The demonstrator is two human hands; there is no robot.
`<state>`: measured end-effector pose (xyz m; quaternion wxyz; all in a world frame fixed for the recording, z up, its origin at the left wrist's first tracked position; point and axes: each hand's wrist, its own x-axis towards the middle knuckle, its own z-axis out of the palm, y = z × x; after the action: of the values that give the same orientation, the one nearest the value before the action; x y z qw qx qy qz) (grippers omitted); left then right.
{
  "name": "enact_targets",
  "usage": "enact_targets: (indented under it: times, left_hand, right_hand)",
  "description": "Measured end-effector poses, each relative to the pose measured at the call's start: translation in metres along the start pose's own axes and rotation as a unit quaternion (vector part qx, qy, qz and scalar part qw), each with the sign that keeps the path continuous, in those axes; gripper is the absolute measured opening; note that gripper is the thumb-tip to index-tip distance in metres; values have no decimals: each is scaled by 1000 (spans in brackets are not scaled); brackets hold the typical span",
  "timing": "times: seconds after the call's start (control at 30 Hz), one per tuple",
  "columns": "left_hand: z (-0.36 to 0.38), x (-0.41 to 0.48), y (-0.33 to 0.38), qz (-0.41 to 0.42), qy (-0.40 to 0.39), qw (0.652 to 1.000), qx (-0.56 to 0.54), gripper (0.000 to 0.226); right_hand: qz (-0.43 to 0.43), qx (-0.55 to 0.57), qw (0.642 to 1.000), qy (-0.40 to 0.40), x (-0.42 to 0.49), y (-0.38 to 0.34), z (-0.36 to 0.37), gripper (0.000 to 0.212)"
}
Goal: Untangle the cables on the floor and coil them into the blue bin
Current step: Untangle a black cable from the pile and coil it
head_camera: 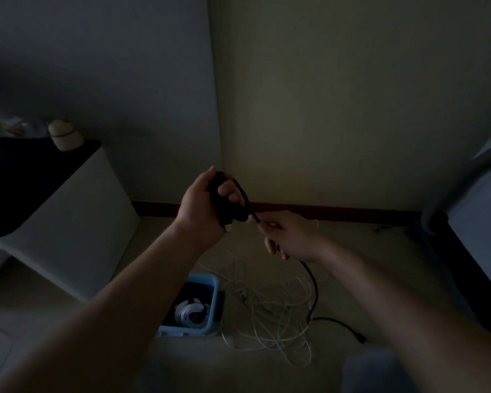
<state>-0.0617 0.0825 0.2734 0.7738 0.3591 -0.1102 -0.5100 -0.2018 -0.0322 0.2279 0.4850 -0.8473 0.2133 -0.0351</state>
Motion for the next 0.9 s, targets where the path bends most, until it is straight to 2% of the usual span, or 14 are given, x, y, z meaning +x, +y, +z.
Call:
enact_targets:
  times: [0.13,0.33,0.47,0.53,0.63,0.7,0.77,0.9]
  left_hand:
    - [-3,5,3,45,80,996,10,30]
    - [-7,12,1,81,128,987,53,28]
    - [-9,9,2,128,160,972,115,23]
    - [-9,7,1,143,171,961,164,25]
    - [-12,4,-5,145,167,935,276,37]
    - [-16,6,-15,131,150,909,366,35]
    - [-19,6,-25,105,122,887,432,31]
    - [-12,4,-32,62,54,881,465,36]
  right_hand:
    - [-39,-55,997,-31,-7,-13,5,26]
    - [-56,-10,997,-59,-11,-22,3,21]
    - [-14,11,995,-102,-13,-22,3,48]
    - [2,13,994,-109,-13,-24,3,45]
    - [-35,-2,996,-78,-14,-33,-1,25]
    - [-56,-26,998,-24,-15,-37,-4,11]
    - [-70,-57,995,38,-14,-38,-8,12]
    - [-102,-36,987,115,-13,-35,-17,17]
